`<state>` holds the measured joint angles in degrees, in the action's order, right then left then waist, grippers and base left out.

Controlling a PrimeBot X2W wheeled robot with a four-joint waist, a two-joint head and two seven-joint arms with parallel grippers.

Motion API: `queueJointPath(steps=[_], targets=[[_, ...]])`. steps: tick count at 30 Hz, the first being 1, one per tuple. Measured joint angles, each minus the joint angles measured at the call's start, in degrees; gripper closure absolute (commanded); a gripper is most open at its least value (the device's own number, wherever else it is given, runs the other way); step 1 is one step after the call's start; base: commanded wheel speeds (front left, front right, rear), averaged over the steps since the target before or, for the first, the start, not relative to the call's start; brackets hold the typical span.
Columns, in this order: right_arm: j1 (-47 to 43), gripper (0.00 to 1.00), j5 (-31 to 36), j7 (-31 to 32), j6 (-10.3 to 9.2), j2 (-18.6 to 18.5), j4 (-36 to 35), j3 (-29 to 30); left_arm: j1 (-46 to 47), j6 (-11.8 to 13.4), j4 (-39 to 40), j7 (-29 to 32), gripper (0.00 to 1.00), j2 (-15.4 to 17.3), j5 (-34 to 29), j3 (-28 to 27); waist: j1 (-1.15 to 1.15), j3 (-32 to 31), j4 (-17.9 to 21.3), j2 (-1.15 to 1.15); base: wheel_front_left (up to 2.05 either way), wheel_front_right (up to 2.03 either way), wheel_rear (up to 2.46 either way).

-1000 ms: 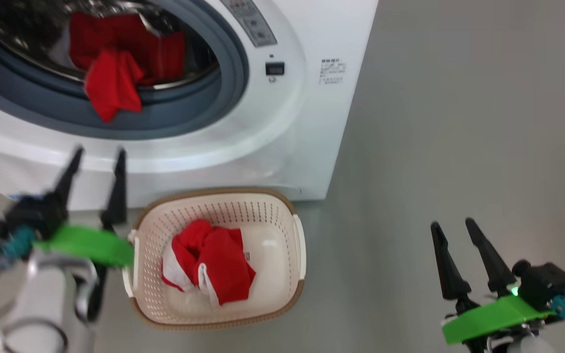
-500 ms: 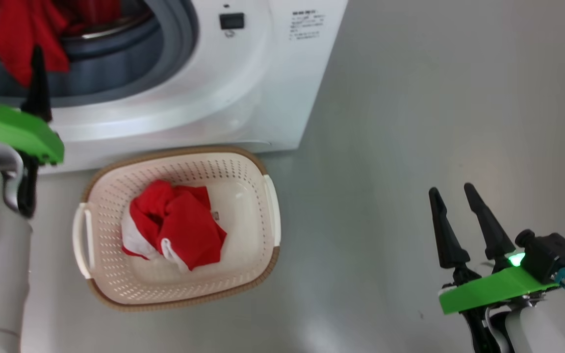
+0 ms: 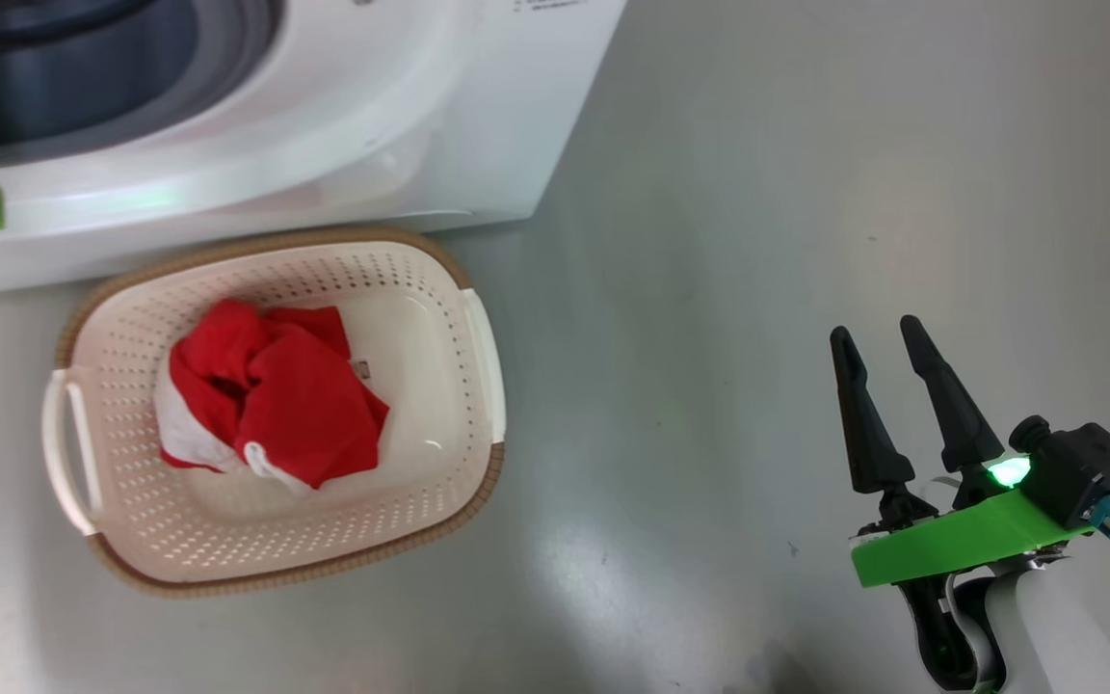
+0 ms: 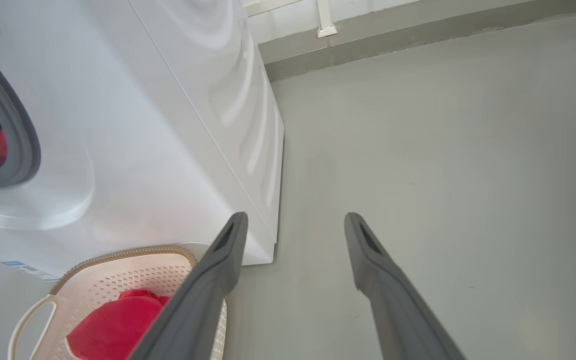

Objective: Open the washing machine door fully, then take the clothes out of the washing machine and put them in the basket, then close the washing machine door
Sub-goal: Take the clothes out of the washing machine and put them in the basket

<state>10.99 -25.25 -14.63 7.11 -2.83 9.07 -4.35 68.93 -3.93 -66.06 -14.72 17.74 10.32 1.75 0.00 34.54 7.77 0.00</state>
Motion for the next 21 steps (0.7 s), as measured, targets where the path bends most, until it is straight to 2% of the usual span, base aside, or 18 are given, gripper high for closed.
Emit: queueJointPath(steps=[7,8,9,10,16,21], targets=[[0.1,0.0,0.0,0.0,0.0,0.0,-0.5,-0.1,1.8,1.0,-3.7,0.0,0.0,1.7,-0.9,0.7,0.0,1.9,2.1,0.0,0.0,0.0,0.0],[0.2,0.0,0.0,0.0,0.0,0.0,-0.5,-0.1,1.9,1.0,-3.9,0.0,0.27,1.8,-1.0,0.8,0.0,2.0,2.4,0.0,0.0,0.0,0.0],[0.3,0.0,0.0,0.0,0.0,0.0,-0.5,-0.1,1.9,1.0,-4.0,0.0,0.67,1.9,-1.1,0.8,0.0,2.1,2.6,0.0,0.0,0.0,0.0],[0.3,0.0,0.0,0.0,0.0,0.0,-0.6,-0.1,2.0,1.0,-4.0,0.0,1.0,2.0,-1.3,0.8,0.0,2.2,2.6,0.0,0.0,0.0,0.0],[0.6,0.0,0.0,0.0,0.0,0.0,-0.8,0.0,1.9,1.5,-2.2,0.0,1.0,1.9,-1.3,0.9,0.0,2.1,2.1,0.0,0.0,0.0,0.0],[1.0,0.0,0.0,0.0,0.0,0.0,-0.7,0.5,0.1,1.4,4.7,0.0,1.0,0.6,0.0,-0.7,0.0,0.9,1.3,0.0,0.0,0.0,0.0]])
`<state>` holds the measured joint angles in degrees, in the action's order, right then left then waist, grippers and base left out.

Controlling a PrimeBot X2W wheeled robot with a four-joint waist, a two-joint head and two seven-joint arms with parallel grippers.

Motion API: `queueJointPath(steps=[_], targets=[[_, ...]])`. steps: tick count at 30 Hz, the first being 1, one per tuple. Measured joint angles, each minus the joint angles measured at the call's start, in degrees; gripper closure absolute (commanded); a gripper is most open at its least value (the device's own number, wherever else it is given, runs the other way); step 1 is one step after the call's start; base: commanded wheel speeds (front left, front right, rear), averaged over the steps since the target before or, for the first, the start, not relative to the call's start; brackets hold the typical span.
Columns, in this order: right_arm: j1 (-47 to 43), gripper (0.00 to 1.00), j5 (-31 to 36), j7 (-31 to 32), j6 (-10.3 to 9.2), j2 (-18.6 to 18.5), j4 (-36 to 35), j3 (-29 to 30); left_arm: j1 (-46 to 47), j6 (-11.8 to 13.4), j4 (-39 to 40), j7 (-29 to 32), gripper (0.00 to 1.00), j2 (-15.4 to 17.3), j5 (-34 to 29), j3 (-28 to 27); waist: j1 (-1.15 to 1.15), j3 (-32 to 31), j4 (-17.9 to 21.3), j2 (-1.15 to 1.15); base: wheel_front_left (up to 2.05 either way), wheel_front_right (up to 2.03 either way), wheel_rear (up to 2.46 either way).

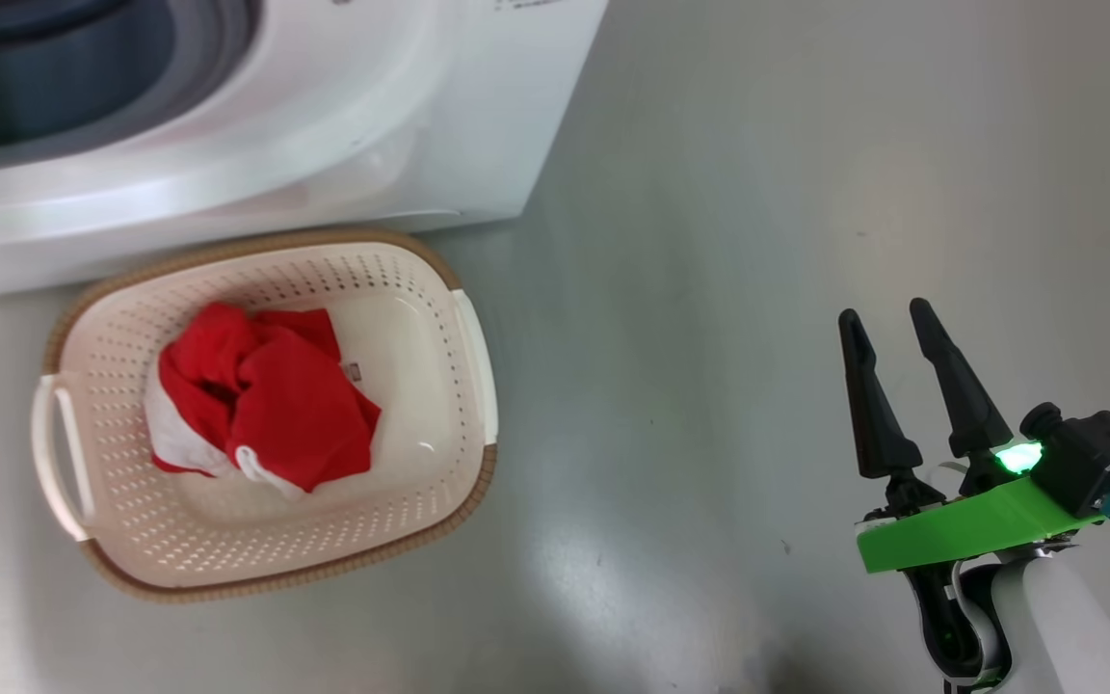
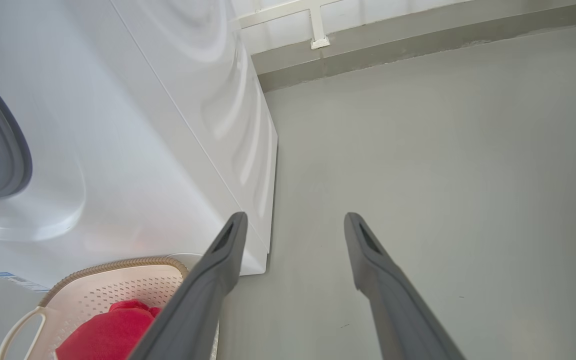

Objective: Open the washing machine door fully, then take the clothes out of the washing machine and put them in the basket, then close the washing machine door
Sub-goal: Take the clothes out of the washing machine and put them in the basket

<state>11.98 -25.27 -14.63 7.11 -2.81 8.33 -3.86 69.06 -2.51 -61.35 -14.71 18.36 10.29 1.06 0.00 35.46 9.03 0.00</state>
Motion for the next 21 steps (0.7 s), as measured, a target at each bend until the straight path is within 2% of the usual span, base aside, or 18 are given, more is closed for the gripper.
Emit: queueJointPath(steps=[9,16,21], targets=[[-0.1,0.0,0.1,0.0,0.0,0.0,1.2,1.3,-13.4,-2.1,20.3,0.0,1.0,-4.4,1.9,-7.9,0.0,-4.1,-1.9,0.0,0.0,0.0,0.0],[-2.0,0.0,0.3,0.0,0.0,0.0,1.9,1.7,-24.0,-4.1,34.2,0.0,1.0,-10.1,0.7,-12.6,0.0,-7.5,-4.2,0.0,0.0,0.0,0.0],[-2.8,0.0,0.8,0.0,0.0,0.0,2.1,2.4,-31.3,-4.6,44.3,0.0,1.0,-14.0,0.8,-15.3,0.0,-9.4,-6.6,0.0,0.0,0.0,0.0]])
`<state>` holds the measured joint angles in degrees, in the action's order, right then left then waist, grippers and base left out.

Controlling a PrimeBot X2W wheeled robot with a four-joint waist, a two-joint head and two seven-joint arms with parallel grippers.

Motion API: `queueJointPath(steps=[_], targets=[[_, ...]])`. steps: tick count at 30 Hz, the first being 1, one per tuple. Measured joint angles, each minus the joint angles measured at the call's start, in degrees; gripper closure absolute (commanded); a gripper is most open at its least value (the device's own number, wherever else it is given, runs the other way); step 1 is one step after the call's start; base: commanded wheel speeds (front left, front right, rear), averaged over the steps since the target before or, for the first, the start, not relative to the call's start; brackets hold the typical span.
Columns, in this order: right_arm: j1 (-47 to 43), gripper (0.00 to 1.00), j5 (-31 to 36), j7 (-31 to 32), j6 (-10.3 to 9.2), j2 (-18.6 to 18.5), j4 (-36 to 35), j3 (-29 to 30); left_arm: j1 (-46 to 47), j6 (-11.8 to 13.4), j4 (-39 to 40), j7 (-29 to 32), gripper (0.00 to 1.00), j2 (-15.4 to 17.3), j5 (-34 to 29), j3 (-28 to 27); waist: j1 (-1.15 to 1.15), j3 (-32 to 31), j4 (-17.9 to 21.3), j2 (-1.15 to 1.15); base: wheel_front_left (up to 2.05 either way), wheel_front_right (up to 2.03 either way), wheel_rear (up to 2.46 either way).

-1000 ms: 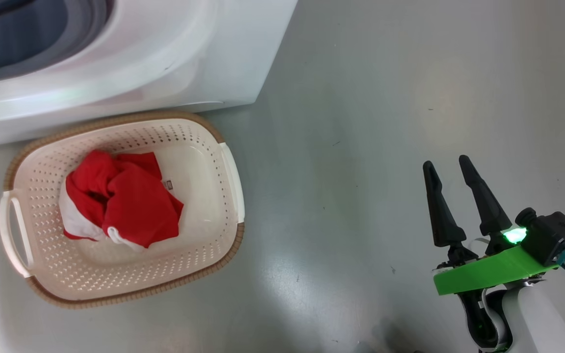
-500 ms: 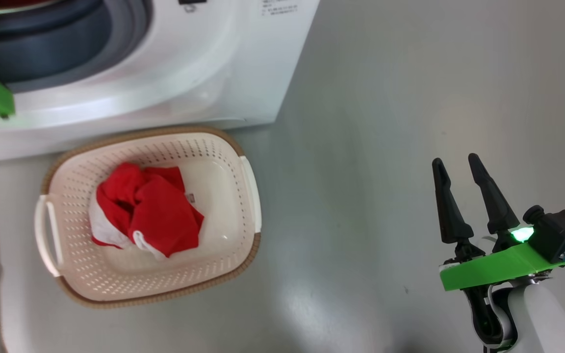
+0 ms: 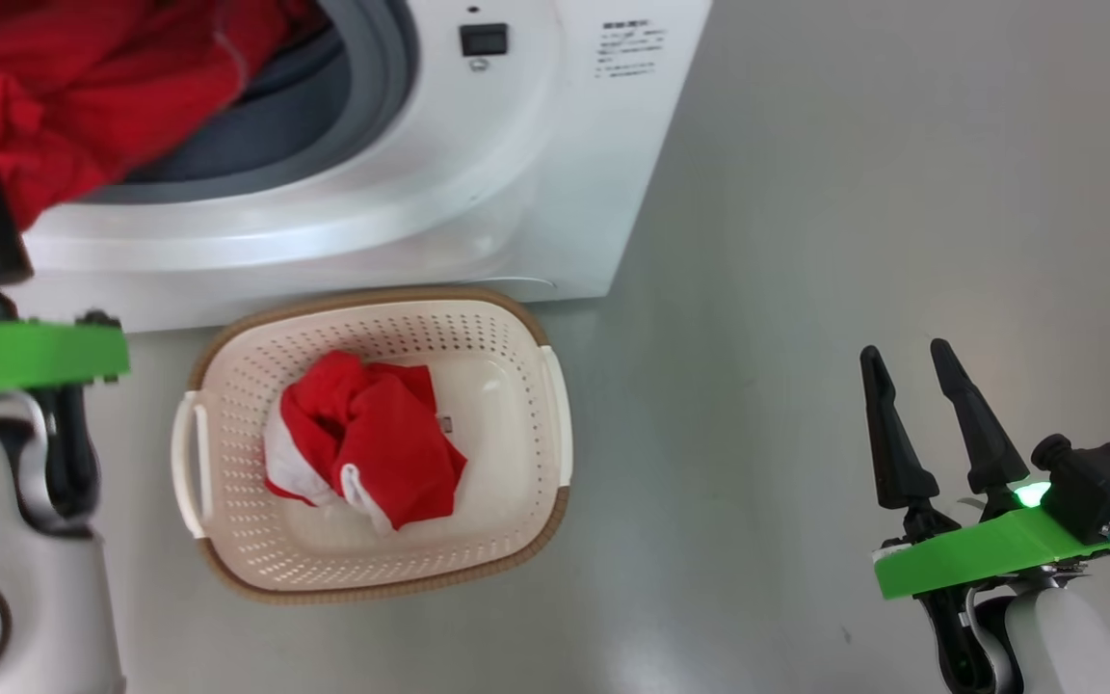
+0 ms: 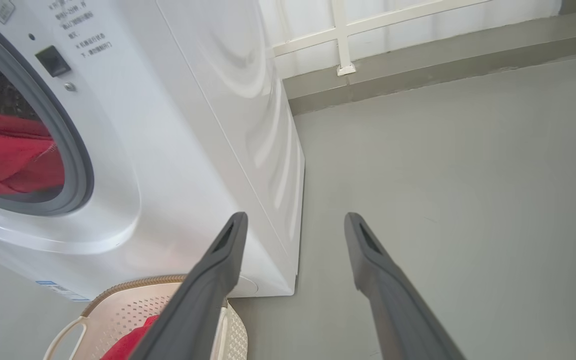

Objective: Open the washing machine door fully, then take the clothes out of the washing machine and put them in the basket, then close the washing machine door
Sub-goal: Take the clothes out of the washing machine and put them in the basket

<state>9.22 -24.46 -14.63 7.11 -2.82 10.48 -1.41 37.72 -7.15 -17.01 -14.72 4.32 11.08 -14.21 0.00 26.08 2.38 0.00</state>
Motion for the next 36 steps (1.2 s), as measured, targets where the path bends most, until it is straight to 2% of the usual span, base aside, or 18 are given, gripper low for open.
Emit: queueJointPath(steps=[7,14,19,26,29,36], targets=[[-1.2,0.0,0.4,0.0,0.0,0.0,0.5,0.1,-7.7,0.0,10.8,0.0,1.0,-1.2,1.0,1.1,0.0,-1.7,-1.8,0.0,0.0,0.0,0.0],[-1.2,0.0,0.4,0.0,0.0,0.0,0.7,-0.4,-13.4,0.0,21.8,0.0,1.0,-2.2,1.4,0.1,0.0,-2.3,-2.0,0.0,0.0,0.0,0.0],[-1.3,0.0,0.4,0.0,0.0,0.0,0.8,-0.6,-17.0,0.0,26.0,0.0,1.0,-2.5,1.8,0.0,0.0,-2.5,-1.5,0.0,0.0,0.0,0.0],[-2.0,0.0,0.4,0.0,0.0,0.0,0.8,-0.8,-19.9,0.0,19.5,-0.1,1.0,-2.5,3.8,2.4,0.0,-2.4,-1.2,0.0,0.0,0.0,0.0],[-1.9,0.0,0.4,0.0,0.0,0.0,0.8,-0.8,-19.9,0.0,13.7,-0.1,1.0,-2.5,5.5,3.0,0.0,-2.2,-1.1,0.0,0.0,0.0,0.0],[-1.8,0.0,0.2,0.0,0.0,0.0,0.5,-1.1,-17.7,0.0,0.0,0.0,1.0,-2.5,3.5,4.7,0.0,-0.9,-0.8,0.0,0.0,0.0,0.0]])
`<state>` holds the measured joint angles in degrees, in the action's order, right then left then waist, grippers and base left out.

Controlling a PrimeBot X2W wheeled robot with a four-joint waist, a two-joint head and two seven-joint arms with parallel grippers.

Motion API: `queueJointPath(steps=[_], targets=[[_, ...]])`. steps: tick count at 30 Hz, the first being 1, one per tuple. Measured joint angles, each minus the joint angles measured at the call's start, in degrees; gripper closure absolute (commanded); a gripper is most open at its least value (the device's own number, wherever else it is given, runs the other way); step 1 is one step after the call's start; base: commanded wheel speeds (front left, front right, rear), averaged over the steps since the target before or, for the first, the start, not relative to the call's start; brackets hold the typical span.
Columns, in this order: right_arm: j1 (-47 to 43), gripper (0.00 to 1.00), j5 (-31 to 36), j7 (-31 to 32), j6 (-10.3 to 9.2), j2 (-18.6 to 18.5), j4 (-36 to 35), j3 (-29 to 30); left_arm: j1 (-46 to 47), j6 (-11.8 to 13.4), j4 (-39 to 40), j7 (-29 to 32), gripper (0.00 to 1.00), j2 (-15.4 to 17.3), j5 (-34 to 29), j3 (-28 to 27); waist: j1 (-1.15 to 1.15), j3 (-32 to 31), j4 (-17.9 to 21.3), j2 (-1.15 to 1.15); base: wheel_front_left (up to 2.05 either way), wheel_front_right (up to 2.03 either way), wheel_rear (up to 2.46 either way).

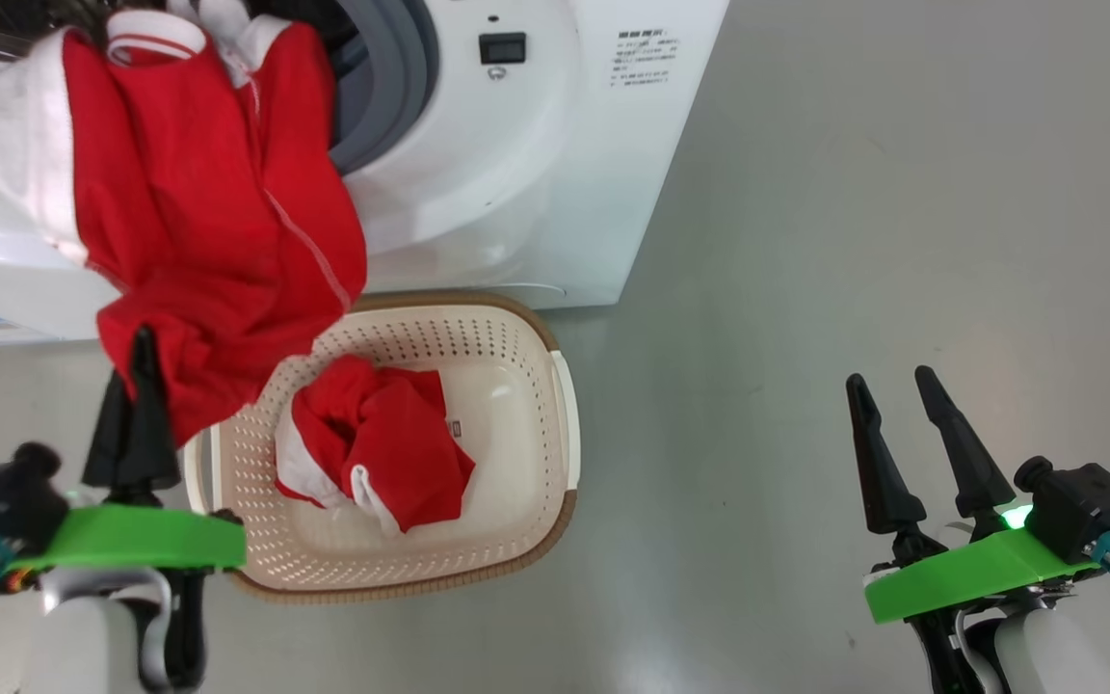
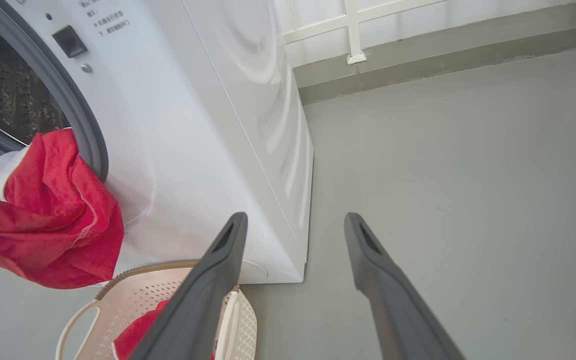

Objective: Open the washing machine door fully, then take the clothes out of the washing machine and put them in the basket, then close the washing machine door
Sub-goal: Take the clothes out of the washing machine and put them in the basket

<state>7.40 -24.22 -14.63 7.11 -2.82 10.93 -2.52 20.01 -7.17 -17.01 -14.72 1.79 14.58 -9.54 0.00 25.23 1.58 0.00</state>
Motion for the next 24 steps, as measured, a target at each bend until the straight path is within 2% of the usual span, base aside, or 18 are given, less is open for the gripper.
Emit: queueJointPath(steps=[2,5,9,11,18,23,24], targets=[[0.2,0.0,-0.3,0.0,0.0,0.0,-0.1,-0.1,1.8,0.0,-3.7,0.0,1.0,0.0,-1.2,0.4,0.0,0.7,0.2,0.0,0.0,0.0,0.0],[1.1,0.0,-0.5,0.0,0.0,0.0,-0.4,-0.1,4.6,0.0,-9.6,0.0,0.88,0.1,-2.1,0.4,0.0,1.8,0.5,0.0,0.0,0.0,0.0],[2.1,0.0,-1.0,0.0,0.0,0.0,-0.8,-0.2,8.6,0.0,-16.6,0.0,0.78,0.9,-3.1,1.2,0.0,3.6,1.0,0.0,0.0,0.0,0.0],[2.4,0.0,-1.0,0.0,0.0,0.0,-1.0,-0.2,9.7,0.0,-18.2,0.0,0.71,1.3,-3.2,1.7,0.0,4.1,1.2,0.0,0.0,0.0,0.0],[4.0,0.0,-1.1,0.0,0.0,0.0,-1.6,-0.6,16.6,0.0,-26.1,0.0,0.62,2.7,-4.4,2.5,0.0,7.6,2.2,0.0,0.0,0.0,0.0],[4.9,0.0,-1.1,0.0,0.0,0.0,-2.0,-0.8,20.3,0.0,-29.9,0.0,0.5,4.0,-5.3,3.4,0.0,9.8,3.0,0.0,0.0,0.0,0.0],[4.9,0.0,-1.1,0.0,0.0,0.0,-2.0,-0.8,20.5,0.0,-30.2,0.0,0.38,4.2,-5.6,3.4,0.0,10.1,3.1,0.0,0.0,0.0,0.0]])
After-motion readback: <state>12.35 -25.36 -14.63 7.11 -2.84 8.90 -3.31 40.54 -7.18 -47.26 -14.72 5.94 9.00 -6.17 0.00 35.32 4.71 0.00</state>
